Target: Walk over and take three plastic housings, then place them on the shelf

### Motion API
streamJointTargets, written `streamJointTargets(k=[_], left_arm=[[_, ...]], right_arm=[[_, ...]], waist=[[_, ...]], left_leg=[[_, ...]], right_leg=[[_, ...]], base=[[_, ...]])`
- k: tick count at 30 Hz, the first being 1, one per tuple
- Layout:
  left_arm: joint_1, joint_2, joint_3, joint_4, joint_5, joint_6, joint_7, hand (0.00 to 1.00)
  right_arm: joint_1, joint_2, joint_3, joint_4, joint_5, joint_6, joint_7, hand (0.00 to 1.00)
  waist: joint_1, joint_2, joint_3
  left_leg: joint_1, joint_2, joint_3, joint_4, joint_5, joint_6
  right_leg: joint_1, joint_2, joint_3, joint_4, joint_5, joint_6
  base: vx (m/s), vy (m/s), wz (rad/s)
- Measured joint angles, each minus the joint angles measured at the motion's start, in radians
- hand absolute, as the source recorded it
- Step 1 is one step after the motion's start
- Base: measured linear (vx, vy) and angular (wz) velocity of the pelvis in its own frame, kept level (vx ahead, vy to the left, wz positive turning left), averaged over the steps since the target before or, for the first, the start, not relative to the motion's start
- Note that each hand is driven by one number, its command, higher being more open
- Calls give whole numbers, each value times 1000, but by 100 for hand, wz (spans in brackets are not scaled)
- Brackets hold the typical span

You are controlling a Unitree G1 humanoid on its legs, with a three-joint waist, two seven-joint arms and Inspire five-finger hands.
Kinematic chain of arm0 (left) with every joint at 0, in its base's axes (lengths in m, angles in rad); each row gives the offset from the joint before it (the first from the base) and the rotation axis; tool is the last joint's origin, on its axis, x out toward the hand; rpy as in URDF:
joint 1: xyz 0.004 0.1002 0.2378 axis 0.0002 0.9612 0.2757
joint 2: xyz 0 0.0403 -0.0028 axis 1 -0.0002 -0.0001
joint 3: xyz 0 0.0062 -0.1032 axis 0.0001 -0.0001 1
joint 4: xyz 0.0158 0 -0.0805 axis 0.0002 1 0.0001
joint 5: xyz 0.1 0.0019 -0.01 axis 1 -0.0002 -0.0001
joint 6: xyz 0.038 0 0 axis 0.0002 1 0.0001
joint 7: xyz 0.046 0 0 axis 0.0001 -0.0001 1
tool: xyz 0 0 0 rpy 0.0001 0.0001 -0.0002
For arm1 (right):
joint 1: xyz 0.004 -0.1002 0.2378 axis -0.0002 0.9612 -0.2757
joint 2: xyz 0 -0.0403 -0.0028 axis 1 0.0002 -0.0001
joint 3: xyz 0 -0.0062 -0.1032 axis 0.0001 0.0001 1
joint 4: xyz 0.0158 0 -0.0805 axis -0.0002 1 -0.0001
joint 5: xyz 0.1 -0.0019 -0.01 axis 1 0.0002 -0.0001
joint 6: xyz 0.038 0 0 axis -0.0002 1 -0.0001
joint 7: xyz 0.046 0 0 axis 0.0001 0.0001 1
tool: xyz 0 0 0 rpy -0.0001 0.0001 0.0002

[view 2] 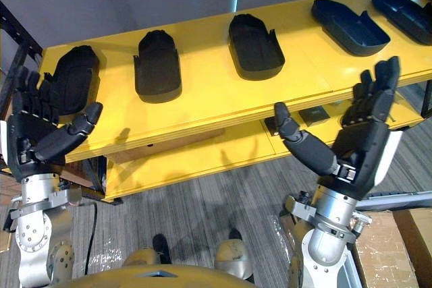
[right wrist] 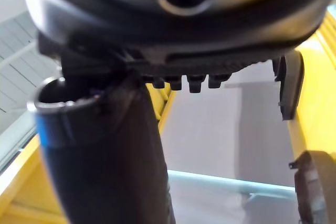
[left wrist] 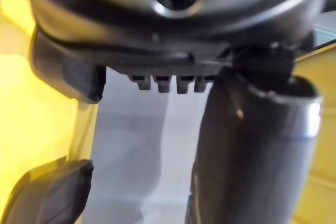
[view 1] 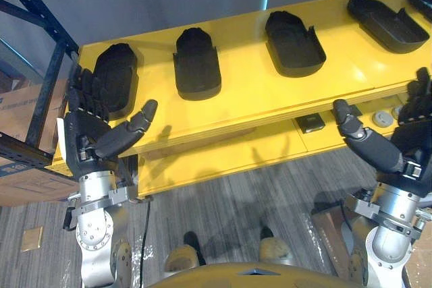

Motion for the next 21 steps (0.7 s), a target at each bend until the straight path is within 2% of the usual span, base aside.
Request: streamJointTargets(k=[5,9,15,21], left_arm=[[-1,2,-45,0,-8,3,-85,100],[-19,8,-58,6,-8,22,-77,100],[-110,55,-37,155,-7,31,63,100],[-260,89,24,340,-7,32,275,100]], right_arm=[[-7,-3,41,4,9,54,59,100],[-3,-8,49,34,81,99,101,100],[35,-16,32,62,87,113,107,100],[80,-48,-16,63,112,108,122,100]], waist=[[8,-11,-32],[4,-15,-49],[-43,-3,-57],[-107,8,-45]], left_leg=[[20,-1,6,-25,12,-1],[43,-6,36,-71,26,-1],[58,-10,105,-96,35,-5],[46,-13,170,-90,28,-1]], right_leg=[[15,2,1,-19,12,3],[9,4,23,-39,28,4],[-35,8,90,-46,42,4],[-92,13,163,-36,56,5]], base=[[-10,-2,-2],[-28,1,-18],[-16,8,-34],[6,4,-30]])
